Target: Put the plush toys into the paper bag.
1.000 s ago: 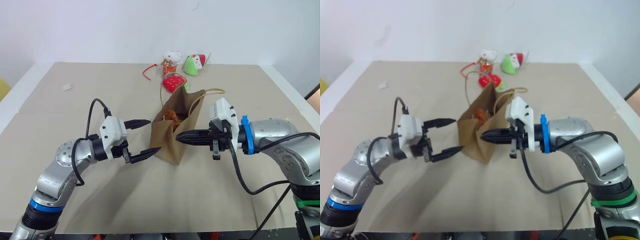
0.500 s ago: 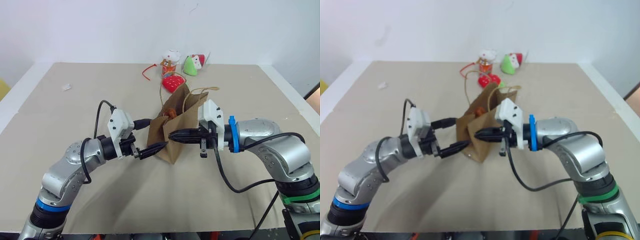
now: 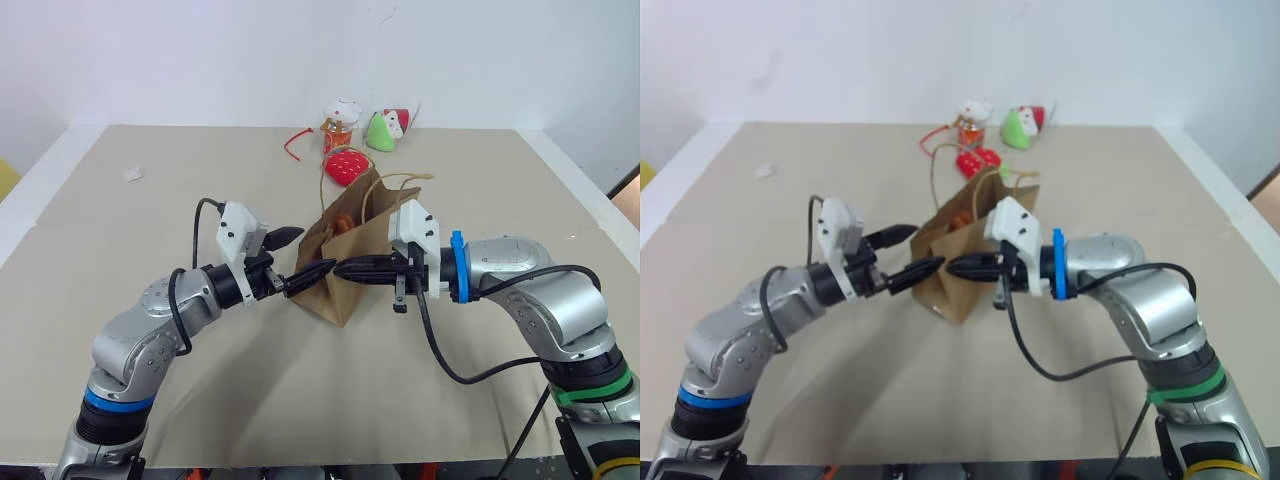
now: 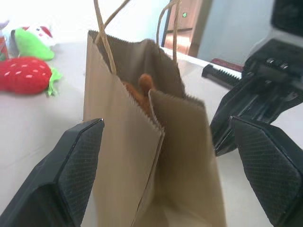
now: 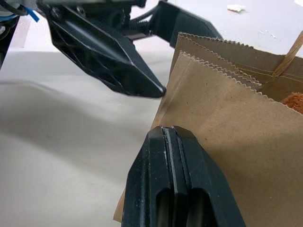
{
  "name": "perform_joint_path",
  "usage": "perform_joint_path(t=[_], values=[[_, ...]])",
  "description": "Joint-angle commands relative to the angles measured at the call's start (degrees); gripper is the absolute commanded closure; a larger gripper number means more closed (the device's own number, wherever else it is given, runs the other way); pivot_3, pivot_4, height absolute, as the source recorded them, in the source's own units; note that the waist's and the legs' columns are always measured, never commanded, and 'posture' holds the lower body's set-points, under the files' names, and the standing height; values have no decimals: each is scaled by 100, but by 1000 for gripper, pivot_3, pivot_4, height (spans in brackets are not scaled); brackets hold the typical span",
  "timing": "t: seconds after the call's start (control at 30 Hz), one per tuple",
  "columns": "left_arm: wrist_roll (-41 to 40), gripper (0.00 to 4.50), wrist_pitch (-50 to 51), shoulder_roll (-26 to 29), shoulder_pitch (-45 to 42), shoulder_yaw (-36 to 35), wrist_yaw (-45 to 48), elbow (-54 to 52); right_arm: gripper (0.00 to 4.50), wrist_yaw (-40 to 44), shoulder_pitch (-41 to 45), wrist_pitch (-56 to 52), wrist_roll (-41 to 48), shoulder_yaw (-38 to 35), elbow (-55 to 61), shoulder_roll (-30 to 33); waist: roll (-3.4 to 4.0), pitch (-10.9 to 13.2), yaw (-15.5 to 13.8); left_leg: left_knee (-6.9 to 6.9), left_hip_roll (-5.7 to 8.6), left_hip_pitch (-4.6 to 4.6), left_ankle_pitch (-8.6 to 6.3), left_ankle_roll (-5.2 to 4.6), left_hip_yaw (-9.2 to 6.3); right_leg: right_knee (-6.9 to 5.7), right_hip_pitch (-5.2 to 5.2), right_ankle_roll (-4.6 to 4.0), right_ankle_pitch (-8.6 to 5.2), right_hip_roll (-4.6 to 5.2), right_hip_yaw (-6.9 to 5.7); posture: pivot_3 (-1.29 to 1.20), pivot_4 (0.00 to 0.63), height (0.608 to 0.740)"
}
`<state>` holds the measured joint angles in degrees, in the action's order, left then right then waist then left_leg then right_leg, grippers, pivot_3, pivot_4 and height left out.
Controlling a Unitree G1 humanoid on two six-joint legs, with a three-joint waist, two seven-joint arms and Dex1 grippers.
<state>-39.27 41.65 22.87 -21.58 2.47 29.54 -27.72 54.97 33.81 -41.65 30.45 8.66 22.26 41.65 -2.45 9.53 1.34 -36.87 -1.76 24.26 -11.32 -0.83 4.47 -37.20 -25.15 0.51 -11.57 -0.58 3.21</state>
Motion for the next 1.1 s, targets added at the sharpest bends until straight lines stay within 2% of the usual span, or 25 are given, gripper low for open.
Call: perform_joint_path(t=[0.03, 0.27, 0.33, 0.37, 0.4, 0.43, 0.5, 0.53, 0.57, 0.6, 0.63, 0.67, 0.7, 0.77, 0.83, 0.9, 1.1], values=[[-74, 131, 70, -105, -191, 23, -63, -75, 4500, 32, 140, 83, -23, -80, 39, -9, 0, 0, 0, 0, 0, 0, 0, 0, 0, 0, 0, 0, 0, 0, 0, 0, 150, 740], [-126, 131, 148, -331, -244, 18, -127, 24, 4500, 18, 112, 67, -50, -98, 74, 8, 0, 0, 0, 0, 1, 0, 0, 0, -1, 0, 0, 2, 1, 0, 1, 0, 150, 740], [-164, 505, 200, -394, -270, -25, -185, 89, 4500, 6, 92, 57, -48, -103, 96, 9, 0, 0, 0, 0, 1, 0, 0, 0, -1, 0, 0, 2, 1, 0, 0, 0, 150, 740], [-160, 830, 200, -407, -285, -29, -188, 122, 4500, 1, 83, 55, -48, -103, 106, 10, 0, 0, 0, 1, 1, 0, 0, 0, -1, 0, 0, 2, 1, 0, 1, 0, 150, 740], [-147, 881, 197, -409, -300, -26, -187, 154, 4500, -5, 78, 53, -49, -102, 114, 8, 0, 0, 0, 0, 1, 0, 0, 0, -1, 0, 0, 2, 1, 0, 1, 0, 150, 740], [-123, 1492, 185, -406, -314, -17, -178, 181, 4500, -11, 73, 52, -49, -102, 121, 7, 0, 0, 0, 0, 1, 0, 0, 0, -1, 0, 0, 2, 1, 0, 1, 0, 150, 740], [-118, 2243, 202, -420, -345, -39, -194, 237, 4500, -21, 70, 49, -49, -102, 129, 4, 0, 0, 0, 0, 1, 0, 0, 0, 0, 0, 0, 2, 1, 0, 2, 0, 150, 740], [-104, 2786, 216, -399, -360, -43, -195, 267, 4500, -23, 67, 49, -47, -104, 133, 3, 0, 0, 1, 0, 2, 0, 0, 0, 0, 0, 0, 2, 1, 0, 2, 0, 150, 740], [-103, 2786, 224, -384, -366, -52, -191, 295, 4500, -24, 64, 50, -45, -108, 137, 4, 0, 0, 0, 0, 2, 0, 0, 0, 0, 0, 0, 2, 1, 0, 1, 0, 150, 740], [-101, 3516, 232, -369, -369, -60, -187, 319, 4500, -24, 63, 50, -42, -110, 139, 3, 0, 0, 0, 0, 2, 0, 0, 0, 0, 0, 0, 2, 1, 0, 1, 0, 150, 740], [-92, 3516, 234, -347, -371, -59, -173, 337, 4500, -25, 64, 50, -39, -111, 140, 2, 0, 0, 0, 0, 2, 0, 0, 0, 0, 0, 0, 2, 1, 0, 1, 0, 150, 740], [-83, 3706, 228, -330, -379, -60, -158, 354, 4500, -28, 65, 51, -37, -116, 139, 1, 0, 0, 0, 0, 2, 1, 0, 0, 0, 0, 0, 2, 1, 1, 2, 0, 150, 740], [-66, 4243, 217, -314, -394, -55, -143, 375, 4500, -29, 65, 52, -33, -124, 137, 2, 0, 0, 0, 0, 2, 1, 0, 0, 0, 0, 0, 2, 1, 0, 2, 0, 150, 740], [-18, 4437, 183, -268, -423, -32, -95, 403, 4500, -26, 62, 47, -12, -154, 139, 9, 0, 0, 0, 0, 2, 0, 0, 0, 0, 0, 0, 2, 1, 1, 1, 0, 150, 740], [37, 4437, 137, -206, -439, 5, -17, 416, 4500, -13, 60, 6, 60, -221, 149, 21, 0, 0, 0, 0, 2, 0, 0, 0, -1, 0, 0, 2, 1, 0, 1, 0, 150, 740], [163, 4437, -13, -40, -401, 89, 208, 395, 4500, -96, 141, -370, 560, -669, 58, -45, 0, 0, 0, 0, 2, 1, 0, 0, -1, 0, 0, 1, 1, 1, 1, 0, 150, 740], [623, 4500, -698, 568, -328, 251, 1119, 559, 2401, 655, 512, -939, 1549, -1812, -575, 707, -1, 0, -1, 1, 3, 2, 0, 0, 0, 0, 0, 0, 0, 2, 2, 0, 150, 740]])
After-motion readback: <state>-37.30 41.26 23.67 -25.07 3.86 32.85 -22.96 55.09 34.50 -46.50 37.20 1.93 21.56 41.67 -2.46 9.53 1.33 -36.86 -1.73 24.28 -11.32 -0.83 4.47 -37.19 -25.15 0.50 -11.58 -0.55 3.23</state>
